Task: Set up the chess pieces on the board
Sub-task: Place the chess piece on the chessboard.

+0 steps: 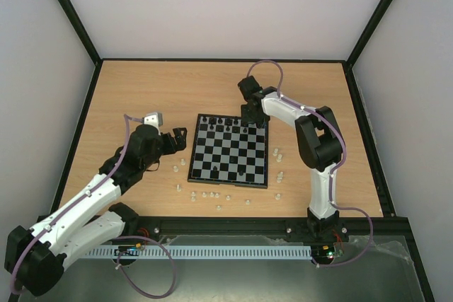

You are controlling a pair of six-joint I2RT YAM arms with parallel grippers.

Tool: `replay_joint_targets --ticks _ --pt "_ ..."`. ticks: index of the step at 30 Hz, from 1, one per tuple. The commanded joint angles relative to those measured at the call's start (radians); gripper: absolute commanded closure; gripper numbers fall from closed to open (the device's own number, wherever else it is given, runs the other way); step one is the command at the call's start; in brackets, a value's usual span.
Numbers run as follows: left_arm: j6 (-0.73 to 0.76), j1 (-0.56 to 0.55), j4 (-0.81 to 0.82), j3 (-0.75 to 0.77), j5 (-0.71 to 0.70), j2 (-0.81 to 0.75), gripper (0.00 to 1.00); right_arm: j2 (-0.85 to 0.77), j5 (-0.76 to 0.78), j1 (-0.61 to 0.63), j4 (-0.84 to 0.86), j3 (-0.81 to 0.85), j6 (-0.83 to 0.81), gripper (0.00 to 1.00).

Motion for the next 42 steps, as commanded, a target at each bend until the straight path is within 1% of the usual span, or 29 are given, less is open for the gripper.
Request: replay_joint_targets --ticks 1,15,23,26,32,38,42 --pt "0.007 0.005 0.01 -0.006 0.0 0.004 0.01 -0.003 -0.01 -0.006 -0.026 -0.027 0.006 0.9" --pt "-0.001 0.005 0.006 -0.005 -0.001 0.0 0.01 -0.057 -0.038 -0.004 -0.013 -0.096 0.009 0.9" --pt "-0.002 0.005 0.004 -0.005 -0.007 -0.002 0.0 -0.059 -0.045 -0.003 -0.005 -0.099 0.006 0.9" --pt "-0.003 0.005 0.001 -0.004 -0.009 -0.002 0.0 -0.056 -0.039 -0.003 -0.004 -0.095 0.006 0.84" --pt "-0.002 0.005 0.001 -0.002 -0.011 0.002 0.01 -0.056 -0.038 -0.003 0.003 -0.092 0.006 0.79" --pt "-0.003 0.005 0.002 0.001 -0.012 0.005 0.0 -0.086 -0.035 -0.003 0.01 -0.085 0.006 0.76" --pt "-0.002 0.005 0.005 0.001 -0.012 0.009 0.01 -0.109 -0.028 -0.003 0.008 -0.082 0.006 0.73"
